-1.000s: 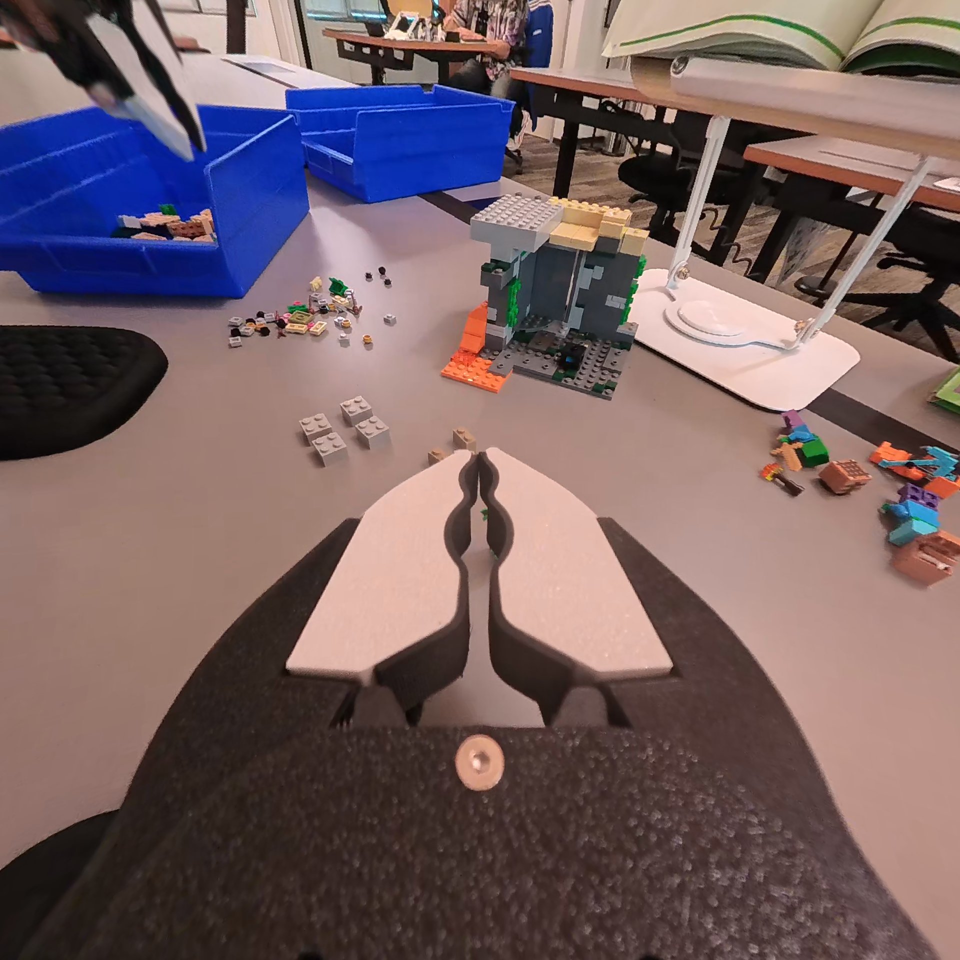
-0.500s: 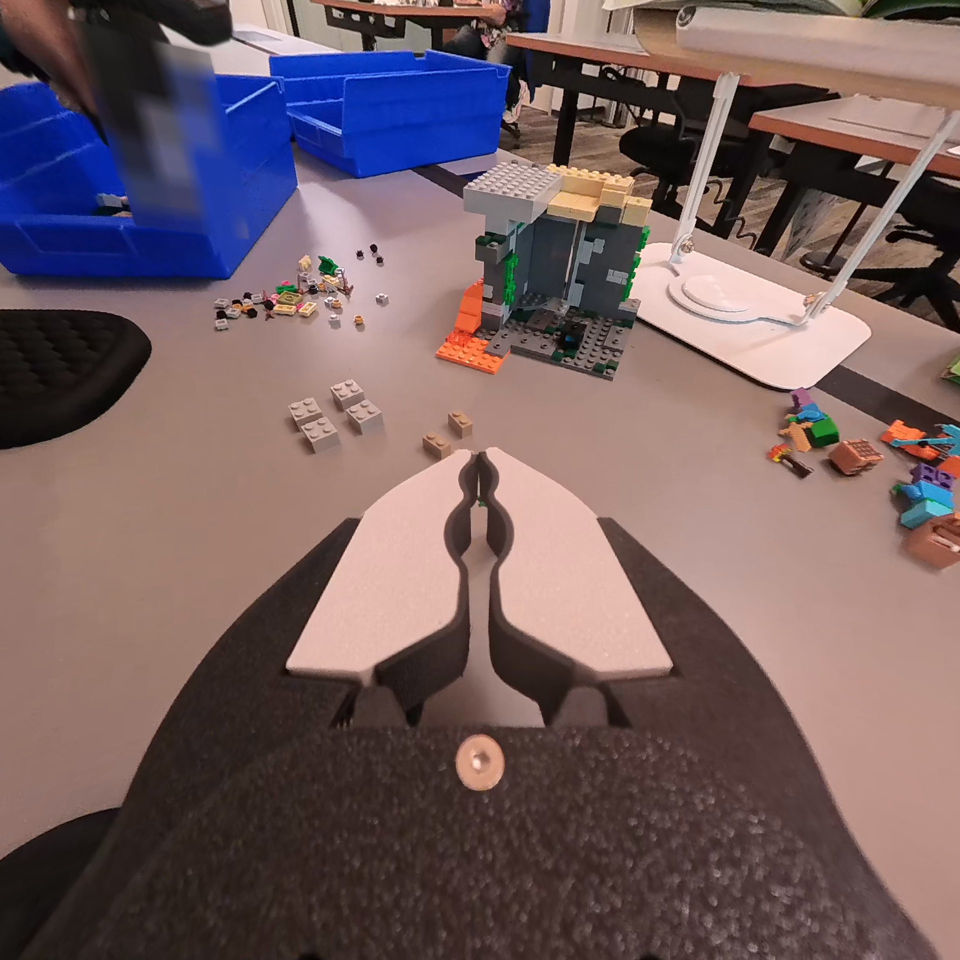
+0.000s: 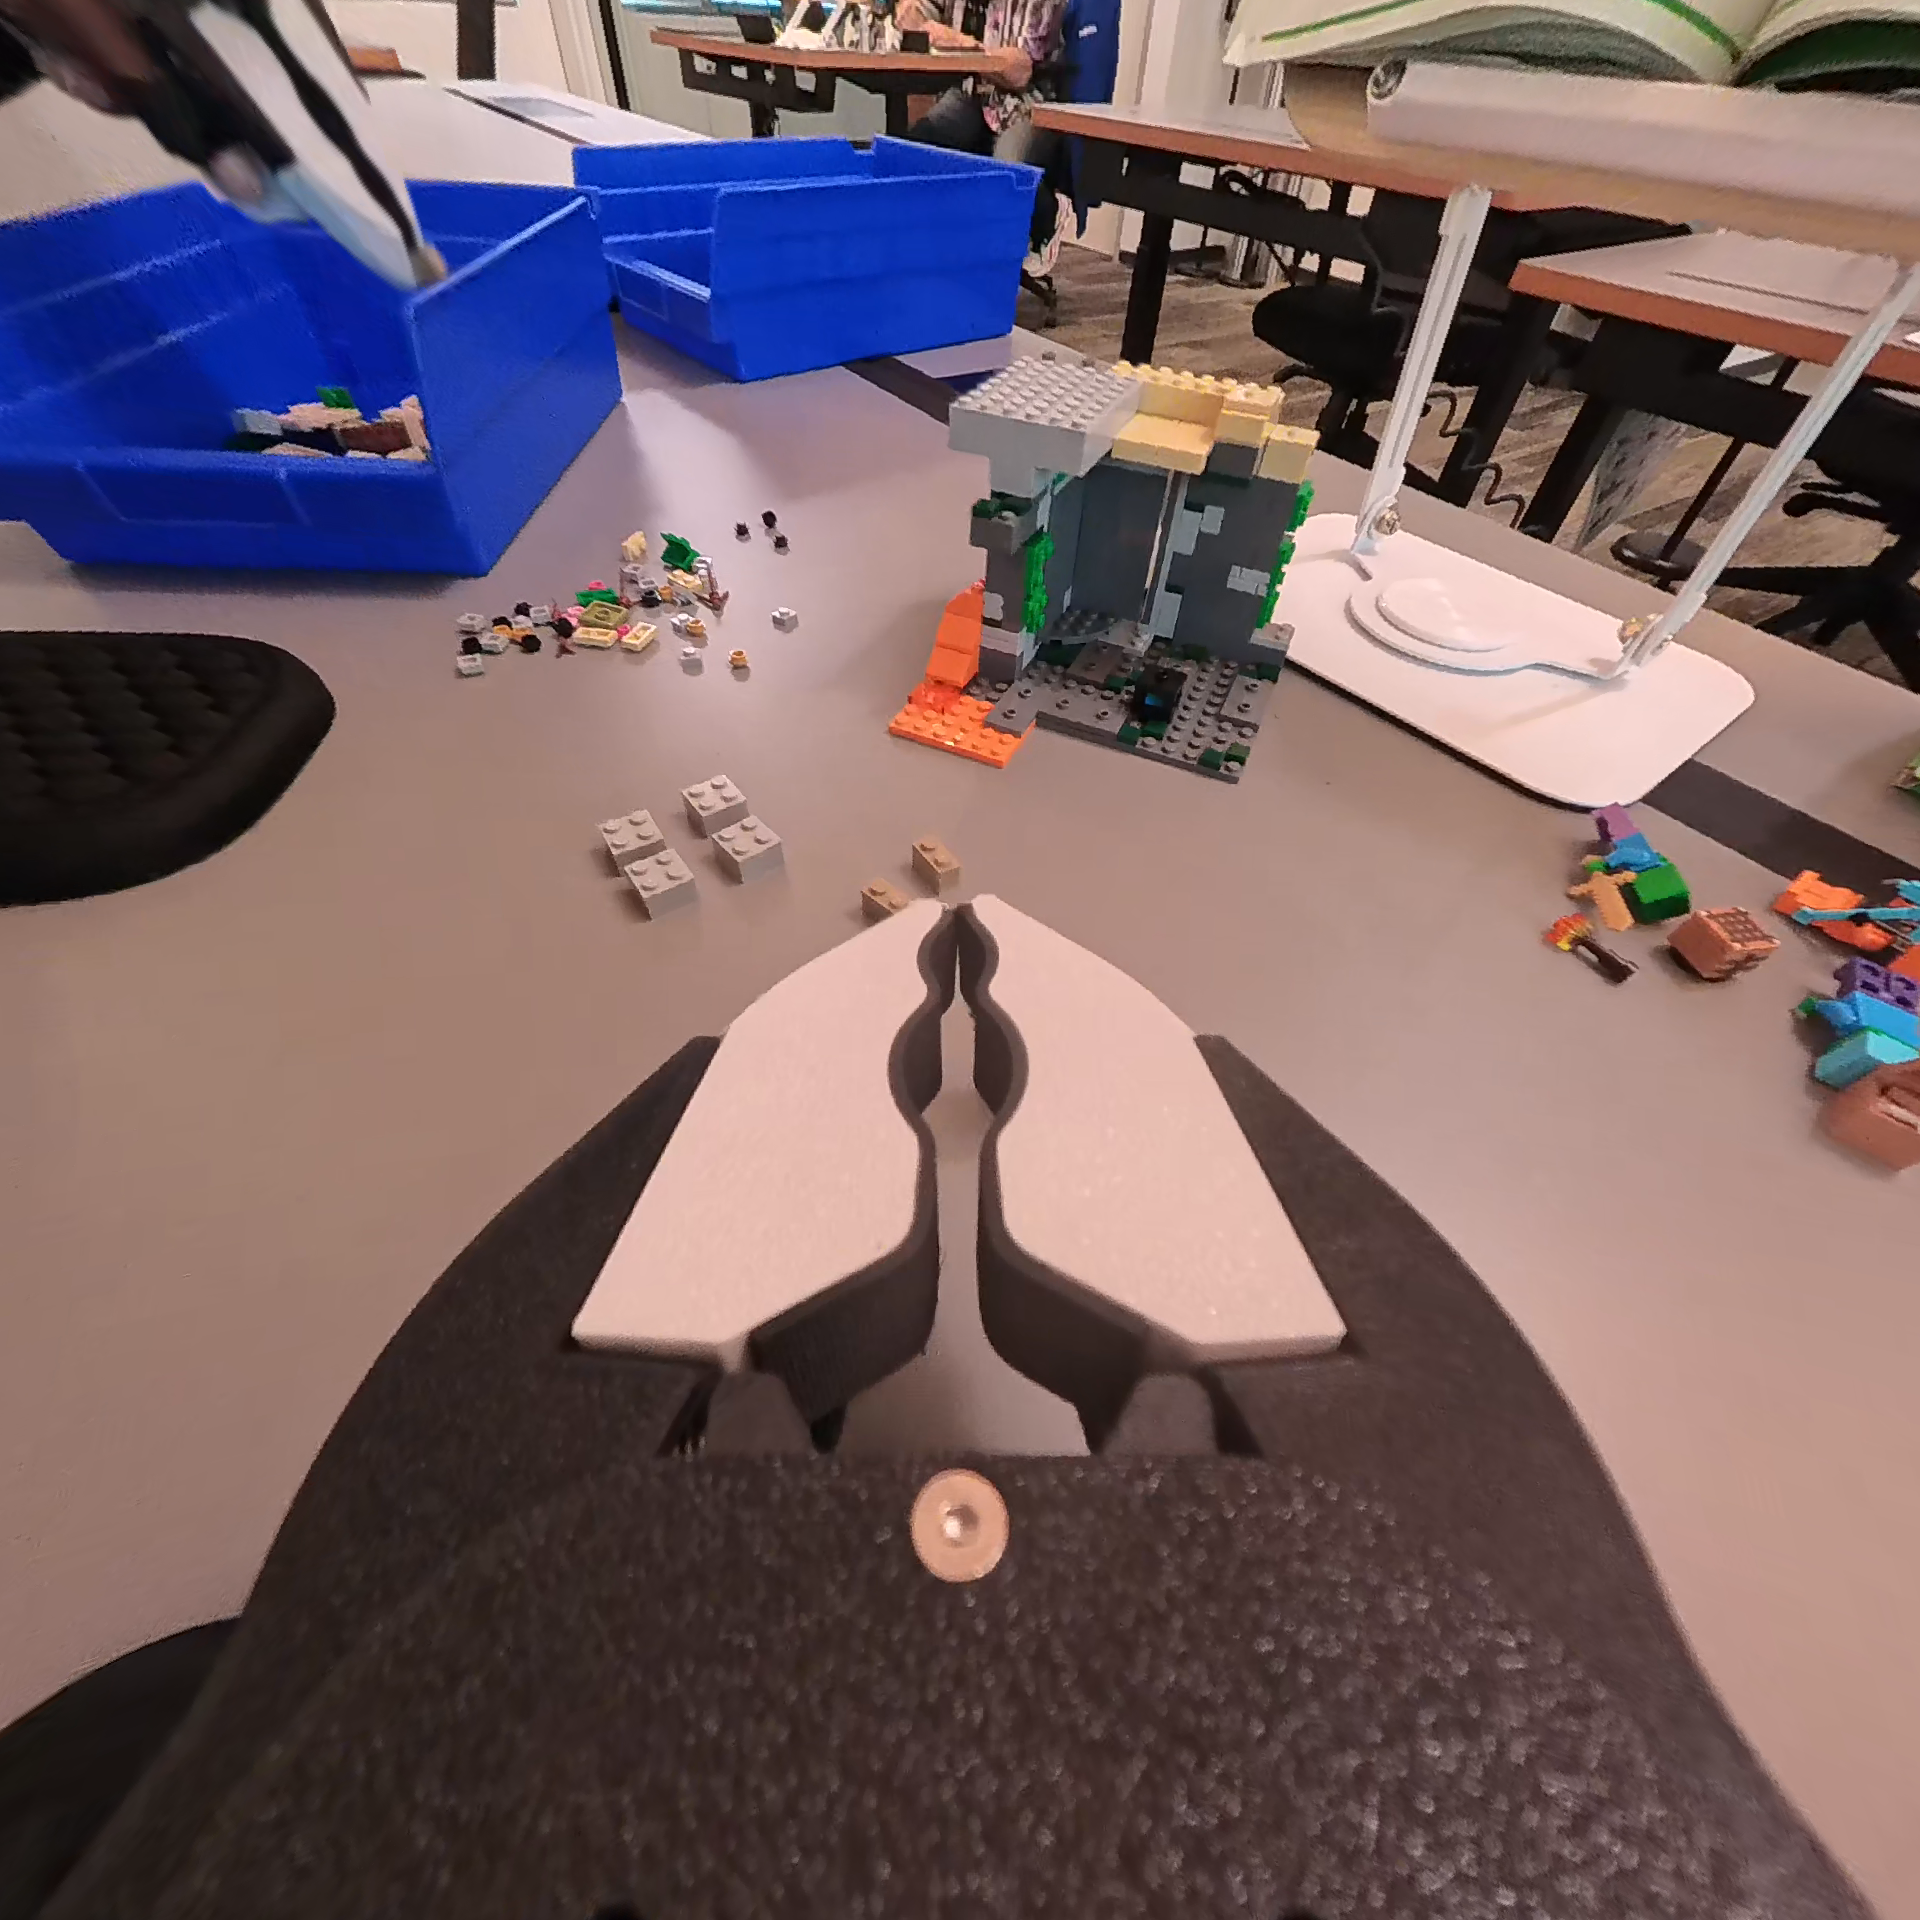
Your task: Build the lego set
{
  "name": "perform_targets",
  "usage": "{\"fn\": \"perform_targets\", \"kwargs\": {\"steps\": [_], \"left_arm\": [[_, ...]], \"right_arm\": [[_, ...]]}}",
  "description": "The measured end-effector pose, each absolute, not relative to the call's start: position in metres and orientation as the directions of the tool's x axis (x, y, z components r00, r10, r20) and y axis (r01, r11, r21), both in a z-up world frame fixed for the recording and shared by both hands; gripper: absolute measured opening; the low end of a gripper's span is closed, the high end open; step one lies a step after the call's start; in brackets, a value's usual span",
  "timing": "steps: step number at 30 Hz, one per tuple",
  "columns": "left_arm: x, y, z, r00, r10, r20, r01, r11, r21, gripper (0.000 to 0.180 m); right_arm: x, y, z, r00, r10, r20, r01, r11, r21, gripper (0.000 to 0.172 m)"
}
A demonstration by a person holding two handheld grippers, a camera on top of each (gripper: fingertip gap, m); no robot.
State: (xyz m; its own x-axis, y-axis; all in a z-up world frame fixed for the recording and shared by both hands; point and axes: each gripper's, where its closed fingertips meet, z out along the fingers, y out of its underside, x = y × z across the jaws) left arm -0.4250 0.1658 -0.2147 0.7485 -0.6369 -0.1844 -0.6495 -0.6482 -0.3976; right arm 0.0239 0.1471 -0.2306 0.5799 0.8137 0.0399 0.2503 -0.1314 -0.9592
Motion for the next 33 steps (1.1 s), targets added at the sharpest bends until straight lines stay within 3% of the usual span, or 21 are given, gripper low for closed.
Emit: {"fn": "perform_targets", "kwargs": {"steps": [5, 11, 15, 19, 29, 33], "left_arm": [[-0.306, 0.165, -0.142, 0.660, -0.740, -0.127, -0.562, -0.375, -0.737, 0.008], [-0.132, 0.133, -0.098, 0.318, -0.945, 0.068, -0.248, -0.152, -0.957, 0.008], [-0.053, 0.112, -0.087, 0.080, -0.985, 0.155, -0.047, -0.159, -0.986, 0.007], [-0.006, 0.095, -0.095, -0.082, -0.971, 0.223, -0.002, -0.224, -0.975, 0.008], [0.026, 0.075, -0.118, -0.166, -0.958, 0.233, -0.051, -0.228, -0.972, 0.008], [0.018, 0.078, -0.124, -0.117, -0.971, 0.206, -0.094, -0.196, -0.976, 0.009]], "right_arm": [[0.011, 0.137, -0.215, 0.529, 0.849, 0.022, 0.193, -0.095, -0.977, 0.000], [-0.010, 0.118, -0.168, 0.428, 0.901, -0.075, 0.020, -0.093, -0.995, 0.002], [-0.007, 0.103, -0.119, 0.324, 0.924, -0.202, -0.184, -0.148, -0.972, 0.005], [0.007, 0.094, -0.087, 0.265, 0.925, -0.272, -0.306, -0.187, -0.933, 0.010], [0.012, 0.083, -0.107, 0.249, 0.921, -0.298, -0.254, -0.234, -0.938, 0.008], [0.008, 0.083, -0.115, 0.248, 0.931, -0.266, -0.138, -0.238, -0.961, 0.007]]}}
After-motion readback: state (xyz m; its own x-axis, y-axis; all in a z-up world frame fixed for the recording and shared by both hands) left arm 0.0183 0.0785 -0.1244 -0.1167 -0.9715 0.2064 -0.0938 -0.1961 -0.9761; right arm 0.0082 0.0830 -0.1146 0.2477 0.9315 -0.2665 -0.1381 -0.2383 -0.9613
